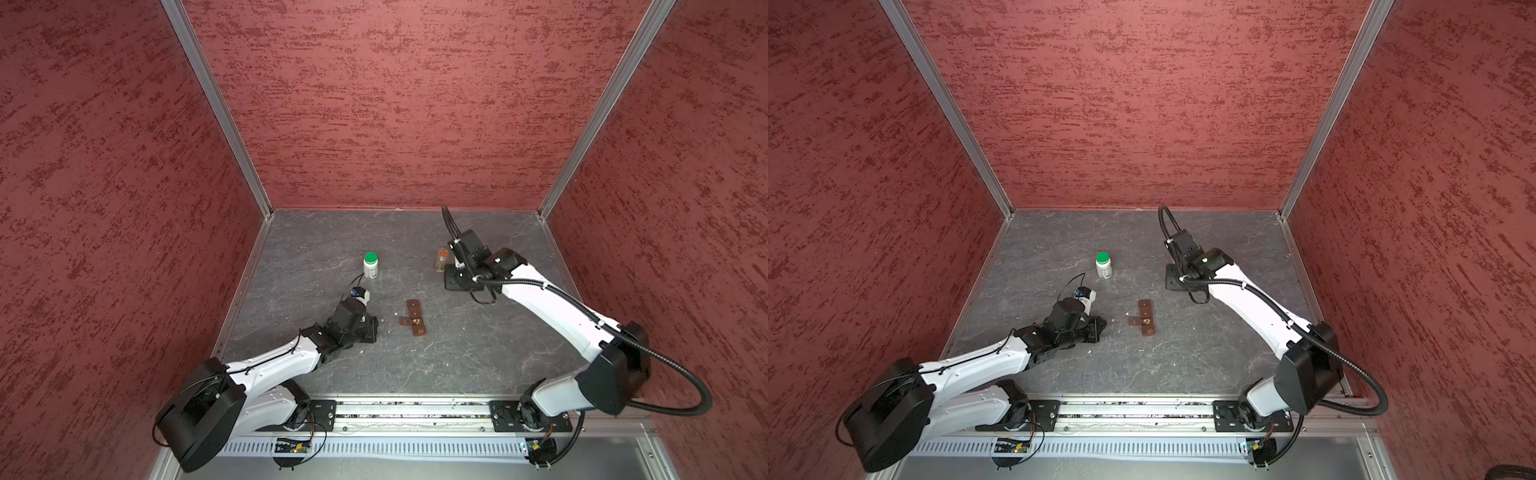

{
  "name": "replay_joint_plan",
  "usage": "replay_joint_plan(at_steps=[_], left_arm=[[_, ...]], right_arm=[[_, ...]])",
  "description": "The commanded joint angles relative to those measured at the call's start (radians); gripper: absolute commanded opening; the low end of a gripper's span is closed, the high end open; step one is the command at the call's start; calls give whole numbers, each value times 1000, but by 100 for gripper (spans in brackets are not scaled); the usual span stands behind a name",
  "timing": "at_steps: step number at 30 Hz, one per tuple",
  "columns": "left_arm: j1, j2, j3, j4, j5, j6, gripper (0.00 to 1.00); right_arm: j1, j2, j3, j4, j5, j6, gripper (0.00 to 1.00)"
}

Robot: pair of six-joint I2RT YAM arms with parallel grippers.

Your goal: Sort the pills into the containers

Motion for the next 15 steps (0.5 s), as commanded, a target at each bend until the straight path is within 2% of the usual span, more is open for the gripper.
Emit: replay_joint_plan(at_steps=[1, 7, 15], left_arm=[[-26, 74, 49, 42, 48, -115, 0], [-23, 207, 75, 157, 94, -206, 0], [9, 312, 93, 259, 144, -257, 0]], right_arm=[[10, -79, -151, 200, -77, 74, 25], [10, -83, -332, 348, -165, 89, 14], [10, 6, -412, 541, -252, 98, 3]])
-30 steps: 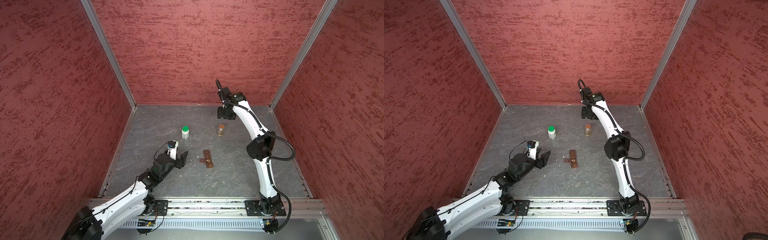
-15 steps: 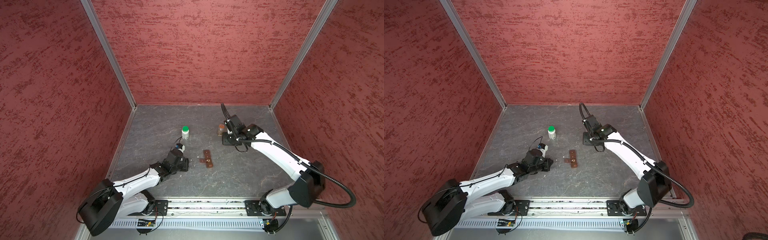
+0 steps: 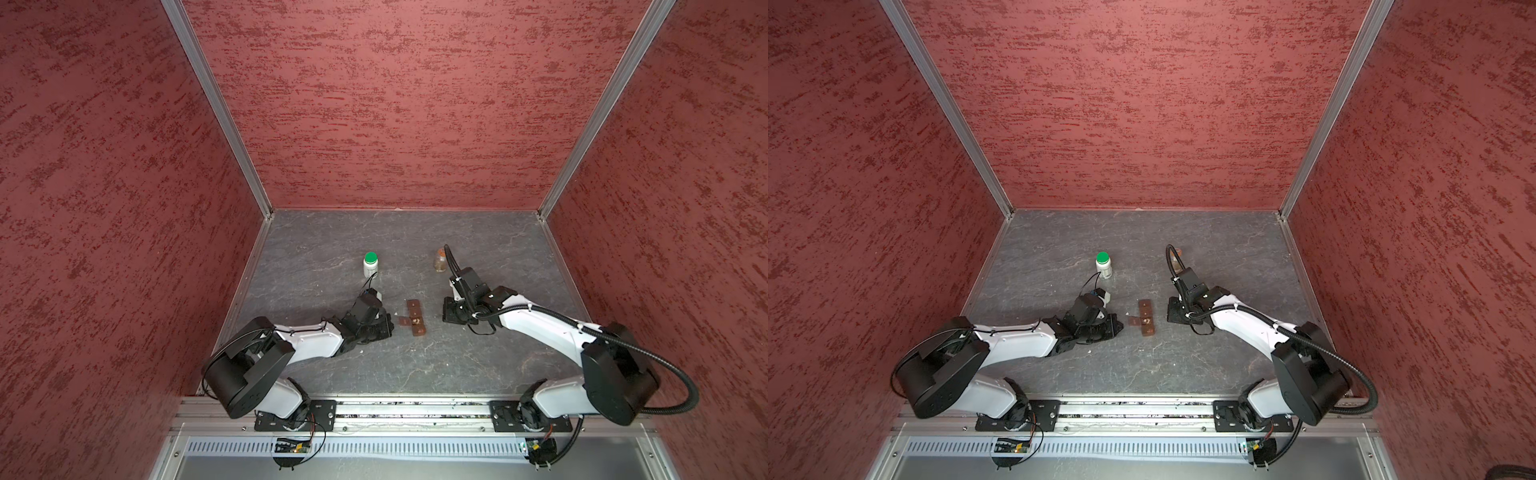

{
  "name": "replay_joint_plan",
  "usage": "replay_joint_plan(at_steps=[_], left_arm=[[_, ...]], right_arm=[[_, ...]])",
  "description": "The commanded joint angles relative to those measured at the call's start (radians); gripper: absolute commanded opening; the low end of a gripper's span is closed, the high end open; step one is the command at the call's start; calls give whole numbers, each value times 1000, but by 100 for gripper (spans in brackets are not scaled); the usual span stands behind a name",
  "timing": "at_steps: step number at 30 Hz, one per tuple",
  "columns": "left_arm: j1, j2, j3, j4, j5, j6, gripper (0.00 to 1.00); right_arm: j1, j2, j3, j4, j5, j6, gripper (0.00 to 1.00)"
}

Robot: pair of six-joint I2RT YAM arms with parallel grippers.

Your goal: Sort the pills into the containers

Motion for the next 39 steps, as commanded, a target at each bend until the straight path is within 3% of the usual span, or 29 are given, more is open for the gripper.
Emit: replay_joint_plan(at_steps=[1, 21, 24, 28, 39], left_arm=[[14, 26, 29, 69, 30, -24, 0], [0, 48, 79, 105, 119, 5, 0], [-5, 47, 89, 105, 125, 2, 4], [-17, 49, 98, 109, 120, 8, 22], [-19, 139, 113, 171, 139, -12, 26]], right_arm=[[3, 50, -17, 161, -61, 20, 2], [4, 194, -34, 319, -206, 39, 6], [4, 183, -42, 333, -222, 45, 8], [4, 160, -46, 325, -216, 43, 16], [-33, 85, -56, 283, -198, 16, 32]])
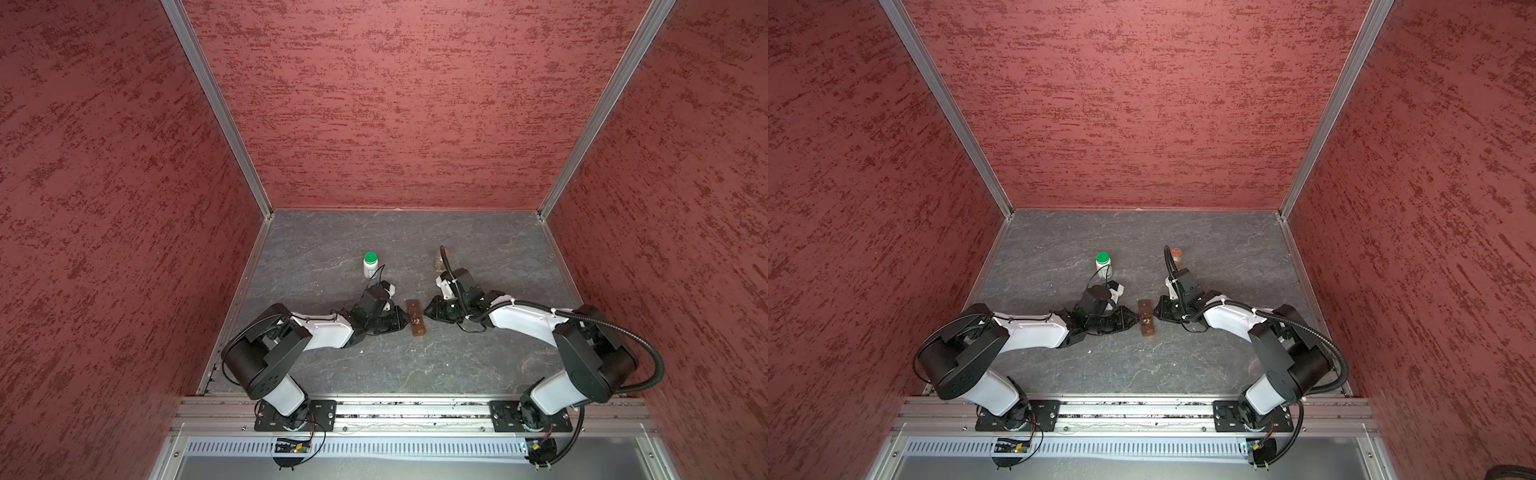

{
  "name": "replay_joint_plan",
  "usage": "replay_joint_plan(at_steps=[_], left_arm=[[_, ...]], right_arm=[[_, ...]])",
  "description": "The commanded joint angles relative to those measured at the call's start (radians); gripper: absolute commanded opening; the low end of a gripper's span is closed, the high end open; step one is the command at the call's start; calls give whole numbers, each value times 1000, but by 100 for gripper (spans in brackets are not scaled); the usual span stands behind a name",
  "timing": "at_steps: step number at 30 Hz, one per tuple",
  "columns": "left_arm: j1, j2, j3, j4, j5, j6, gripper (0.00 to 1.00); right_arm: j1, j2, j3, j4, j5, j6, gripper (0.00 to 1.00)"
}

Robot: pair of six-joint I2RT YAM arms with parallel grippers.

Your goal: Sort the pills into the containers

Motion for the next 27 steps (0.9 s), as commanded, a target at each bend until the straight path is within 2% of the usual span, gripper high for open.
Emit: replay_joint_plan(at_steps=[1, 13, 27], left_arm=[[-6, 20, 22, 41, 22, -6, 26], [-13, 87, 54, 22, 29, -7, 29], [-8, 111, 64, 21, 46, -7, 30]], right_arm=[[-10, -34, -7, -9, 3, -14, 33], [-15, -46, 8, 22, -109, -34, 55], [-21, 52, 63, -81, -80, -164, 60]])
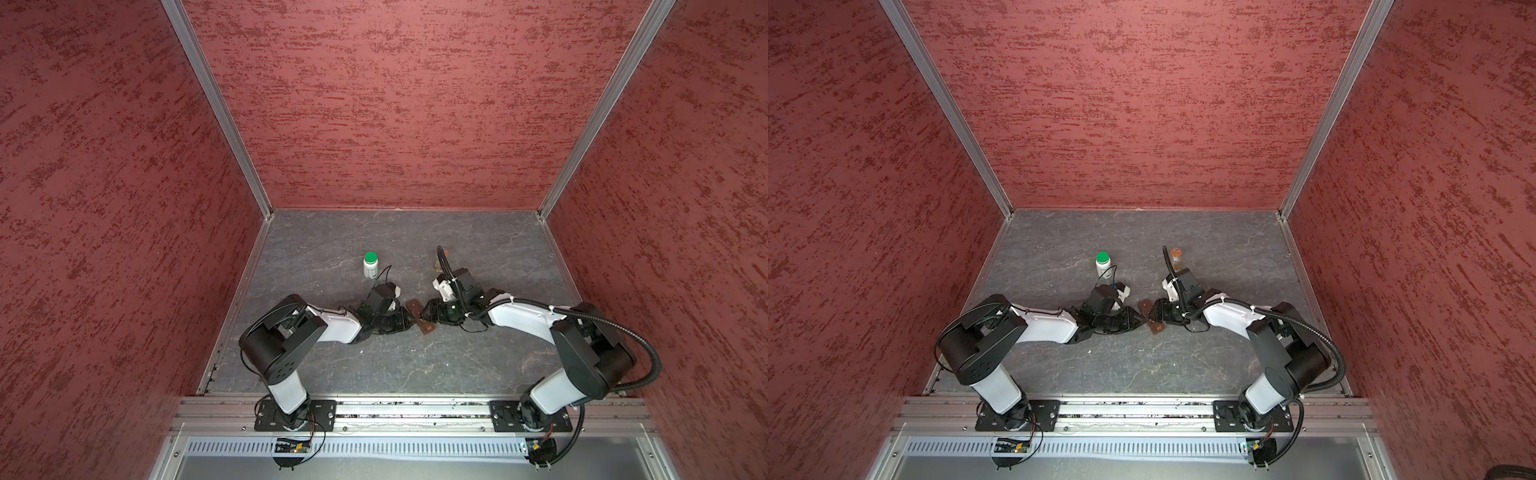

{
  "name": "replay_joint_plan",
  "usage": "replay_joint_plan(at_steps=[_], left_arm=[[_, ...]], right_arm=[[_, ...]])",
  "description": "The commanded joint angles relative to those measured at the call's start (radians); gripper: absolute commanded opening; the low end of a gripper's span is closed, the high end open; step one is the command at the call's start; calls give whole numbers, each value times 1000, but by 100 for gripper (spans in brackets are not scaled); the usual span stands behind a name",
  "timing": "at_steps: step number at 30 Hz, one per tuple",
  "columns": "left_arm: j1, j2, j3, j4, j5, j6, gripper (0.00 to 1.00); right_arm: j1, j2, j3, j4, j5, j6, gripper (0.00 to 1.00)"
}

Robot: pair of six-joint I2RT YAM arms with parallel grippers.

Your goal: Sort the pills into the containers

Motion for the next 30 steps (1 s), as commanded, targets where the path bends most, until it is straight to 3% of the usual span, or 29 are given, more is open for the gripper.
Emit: replay_joint_plan(at_steps=[1, 16, 30], left_arm=[[5, 9, 8, 6, 12, 1, 30], [29, -38, -54, 49, 31, -6, 32], [14, -18, -74, 240, 109, -93, 34]], right_arm=[[-6, 20, 45, -34, 16, -56, 59], [-16, 95, 96, -53, -5, -104, 28], [-16, 129, 93, -87, -51, -128, 19]])
